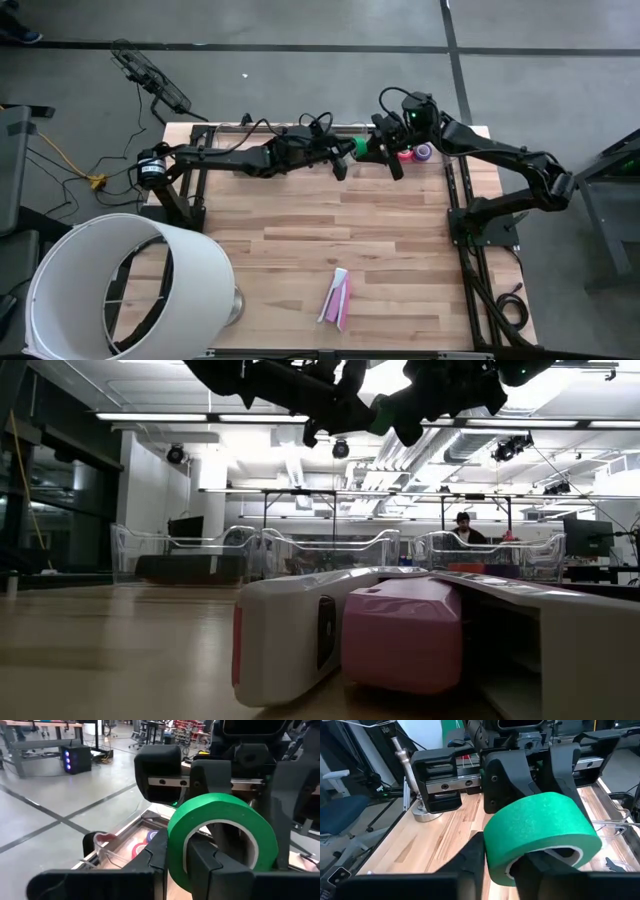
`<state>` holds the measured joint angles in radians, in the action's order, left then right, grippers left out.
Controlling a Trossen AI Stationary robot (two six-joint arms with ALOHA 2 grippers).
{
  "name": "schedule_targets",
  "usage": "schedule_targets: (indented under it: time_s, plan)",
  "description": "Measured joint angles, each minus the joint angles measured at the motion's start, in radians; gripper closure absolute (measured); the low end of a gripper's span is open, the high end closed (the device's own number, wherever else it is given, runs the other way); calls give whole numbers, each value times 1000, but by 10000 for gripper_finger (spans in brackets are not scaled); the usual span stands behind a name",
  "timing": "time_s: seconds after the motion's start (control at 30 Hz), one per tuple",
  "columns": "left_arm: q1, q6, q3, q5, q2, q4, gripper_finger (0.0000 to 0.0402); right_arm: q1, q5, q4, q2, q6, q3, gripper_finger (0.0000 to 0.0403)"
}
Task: Pick and place Stapler, Stapler remover, tape
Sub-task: Put the green tape into the right transparent bin
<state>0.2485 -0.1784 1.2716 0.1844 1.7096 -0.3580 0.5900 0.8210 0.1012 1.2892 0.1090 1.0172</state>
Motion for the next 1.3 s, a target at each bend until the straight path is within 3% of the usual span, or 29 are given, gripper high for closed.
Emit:
schedule_targets:
  time_s: [0.13, 0.63, 0.9, 1.3]
  plan:
    - [-1, -1, 0, -7, 1, 1, 368, -1, 4, 0, 0, 5, 0, 366]
    - [0, 40, 0, -4, 4, 16, 245, -3, -20, 37, 0, 3, 0, 366]
    - [2, 51, -3, -69, -30, 32, 179, -2, -50, 88, -2, 22, 2, 366]
    - [1, 52, -2, -21, -45, 159, 167, 32, -177, 199, -1, 30, 2, 367]
